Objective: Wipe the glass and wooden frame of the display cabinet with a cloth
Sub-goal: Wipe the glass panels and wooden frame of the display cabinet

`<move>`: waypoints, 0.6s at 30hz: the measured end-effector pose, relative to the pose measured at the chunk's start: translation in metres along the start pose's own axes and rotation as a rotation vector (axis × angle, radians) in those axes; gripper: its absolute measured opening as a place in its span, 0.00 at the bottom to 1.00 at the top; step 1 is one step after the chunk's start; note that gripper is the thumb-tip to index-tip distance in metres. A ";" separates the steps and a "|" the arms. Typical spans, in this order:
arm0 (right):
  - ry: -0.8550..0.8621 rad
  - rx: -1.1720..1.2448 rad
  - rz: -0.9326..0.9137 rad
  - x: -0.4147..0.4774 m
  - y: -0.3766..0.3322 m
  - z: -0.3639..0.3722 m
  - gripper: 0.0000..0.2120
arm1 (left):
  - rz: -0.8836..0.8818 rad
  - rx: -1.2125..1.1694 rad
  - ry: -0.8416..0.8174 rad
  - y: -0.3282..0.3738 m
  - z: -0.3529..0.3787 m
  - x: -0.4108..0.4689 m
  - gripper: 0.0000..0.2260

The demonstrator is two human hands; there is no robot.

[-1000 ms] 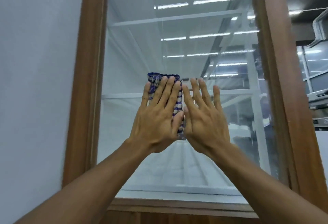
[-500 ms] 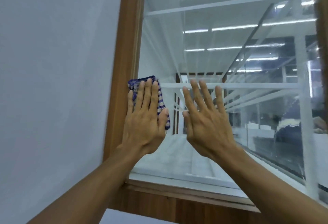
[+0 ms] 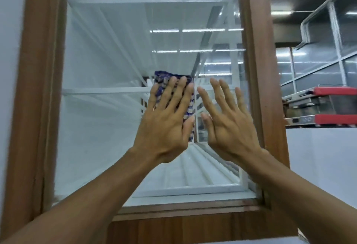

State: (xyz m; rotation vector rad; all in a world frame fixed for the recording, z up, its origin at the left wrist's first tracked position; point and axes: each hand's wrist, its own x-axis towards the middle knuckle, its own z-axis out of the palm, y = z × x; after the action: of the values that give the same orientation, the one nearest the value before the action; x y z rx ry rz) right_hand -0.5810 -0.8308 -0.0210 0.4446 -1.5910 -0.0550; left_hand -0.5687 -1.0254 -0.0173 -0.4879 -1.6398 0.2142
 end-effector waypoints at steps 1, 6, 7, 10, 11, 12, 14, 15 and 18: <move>0.015 -0.018 0.021 -0.002 0.005 -0.003 0.28 | -0.039 -0.015 0.020 0.008 0.002 0.016 0.31; 0.053 -0.087 0.147 -0.024 0.037 -0.018 0.29 | 0.048 -0.021 -0.027 0.067 0.016 0.035 0.31; 0.051 -0.083 0.121 -0.029 0.045 -0.020 0.29 | 0.080 -0.009 -0.041 0.068 0.017 0.027 0.30; 0.085 0.030 0.074 -0.039 0.057 -0.022 0.28 | 0.090 0.012 -0.021 0.058 0.018 0.026 0.30; 0.109 0.071 0.101 -0.040 0.056 -0.022 0.28 | 0.038 -0.002 0.004 0.059 0.018 0.037 0.30; 0.134 0.109 0.129 -0.040 0.055 -0.022 0.28 | -0.018 -0.025 0.019 0.064 0.018 0.050 0.31; 0.173 0.180 0.169 -0.041 0.053 -0.021 0.28 | -0.055 -0.053 0.020 0.084 0.021 0.073 0.31; 0.191 0.219 0.189 -0.042 0.053 -0.020 0.28 | -0.041 -0.054 0.006 0.096 0.024 0.078 0.31; 0.225 0.297 0.239 -0.047 0.054 -0.020 0.27 | -0.010 -0.040 -0.027 0.120 0.032 0.066 0.30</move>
State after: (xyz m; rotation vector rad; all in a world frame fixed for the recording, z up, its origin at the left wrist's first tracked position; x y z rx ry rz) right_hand -0.5748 -0.7622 -0.0478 0.4685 -1.4232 0.4050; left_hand -0.5814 -0.8852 -0.0123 -0.5089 -1.6748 0.1820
